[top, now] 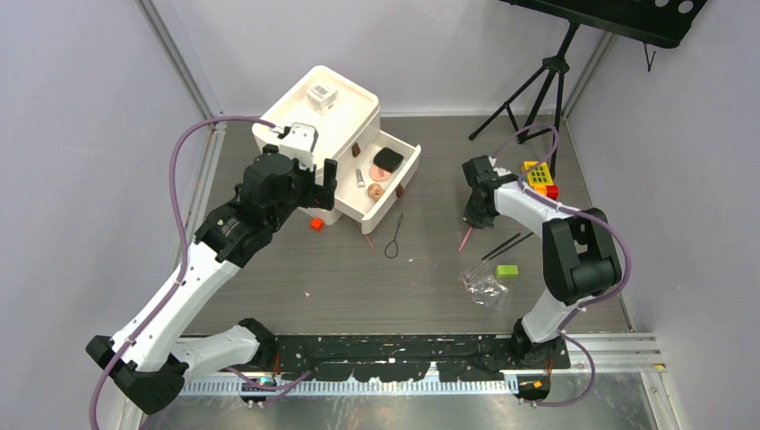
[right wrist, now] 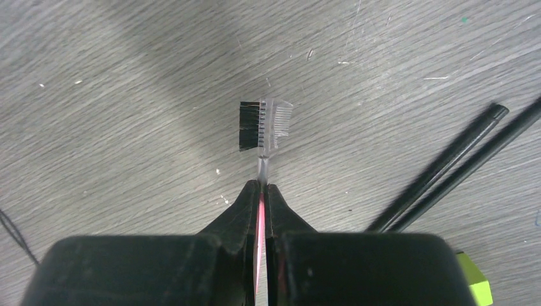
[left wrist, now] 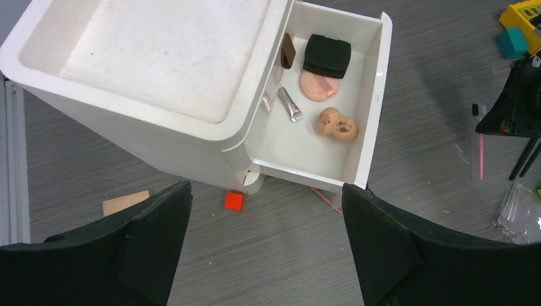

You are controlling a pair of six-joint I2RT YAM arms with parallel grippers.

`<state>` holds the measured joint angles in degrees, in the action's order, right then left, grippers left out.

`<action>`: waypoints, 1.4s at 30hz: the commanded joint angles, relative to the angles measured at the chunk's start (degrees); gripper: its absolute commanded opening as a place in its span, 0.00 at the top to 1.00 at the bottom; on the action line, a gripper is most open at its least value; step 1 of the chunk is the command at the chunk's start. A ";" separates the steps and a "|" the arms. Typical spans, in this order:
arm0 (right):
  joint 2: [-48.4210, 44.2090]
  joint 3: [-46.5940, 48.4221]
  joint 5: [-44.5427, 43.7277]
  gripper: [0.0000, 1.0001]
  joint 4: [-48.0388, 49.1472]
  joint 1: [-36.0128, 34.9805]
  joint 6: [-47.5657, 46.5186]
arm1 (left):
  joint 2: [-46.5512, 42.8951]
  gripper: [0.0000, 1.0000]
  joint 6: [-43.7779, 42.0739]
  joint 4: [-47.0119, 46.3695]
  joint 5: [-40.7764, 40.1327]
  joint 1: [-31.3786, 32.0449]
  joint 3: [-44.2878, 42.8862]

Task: Organize the makeup
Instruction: Pick up the makeup brush from the center of the board, then place the makeup brush in the drawer.

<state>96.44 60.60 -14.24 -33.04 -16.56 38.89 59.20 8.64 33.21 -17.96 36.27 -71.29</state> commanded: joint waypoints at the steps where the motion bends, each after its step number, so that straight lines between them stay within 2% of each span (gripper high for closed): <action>1: -3.82 3.39 -0.20 0.99 -0.97 -0.54 -0.34 | -1.02 0.11 -0.12 -2.38 0.04 -0.23 0.09; 7: -4.87 9.08 0.38 1.00 -1.32 -2.00 1.24 | -1.28 0.11 -0.12 -2.41 0.01 -0.23 0.01; 15: -2.76 25.17 2.03 1.00 0.17 -9.46 5.29 | -2.38 0.11 0.01 -2.52 -0.13 -0.19 0.33; 20: 1.59 29.51 8.11 1.00 9.17 -12.62 12.26 | -4.12 0.11 -0.03 -3.09 -1.03 -0.23 0.98; 26: 10.05 37.80 11.15 1.00 11.71 -15.95 14.86 | -4.97 0.11 -0.21 -3.50 -1.54 -0.24 1.35; 27: 11.01 38.88 11.15 0.98 11.83 -16.33 14.73 | -4.89 0.11 -0.21 -3.50 -1.51 -0.24 1.33; 28: 11.72 39.78 11.16 0.91 11.88 -16.73 14.42 | -4.82 0.11 -0.21 -3.35 -1.43 -0.18 1.22; 30: 12.38 40.82 11.00 0.73 12.01 -17.25 13.72 | -4.79 0.11 -0.21 -3.35 -1.38 -0.23 1.24; 31: 12.33 40.80 10.96 0.58 12.14 -17.41 13.04 | -4.79 0.11 -0.23 -3.36 -1.42 -0.24 1.19; 32: 11.82 40.35 10.61 0.52 12.22 -17.49 12.16 | -4.84 0.11 -0.26 -3.34 -1.46 -0.24 1.23; 36: 7.97 35.81 9.46 0.45 14.32 -17.52 7.13 | -4.78 0.11 -0.25 -3.41 -1.45 -0.19 1.33; 42: 0.84 24.91 15.25 0.46 18.22 -19.46 -9.01 | -4.61 0.11 -0.21 -3.50 -1.51 -0.23 1.23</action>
<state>103.77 89.78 -2.31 -18.90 -34.37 41.80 54.92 8.62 32.77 -18.65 36.25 -69.82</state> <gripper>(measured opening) 0.545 0.893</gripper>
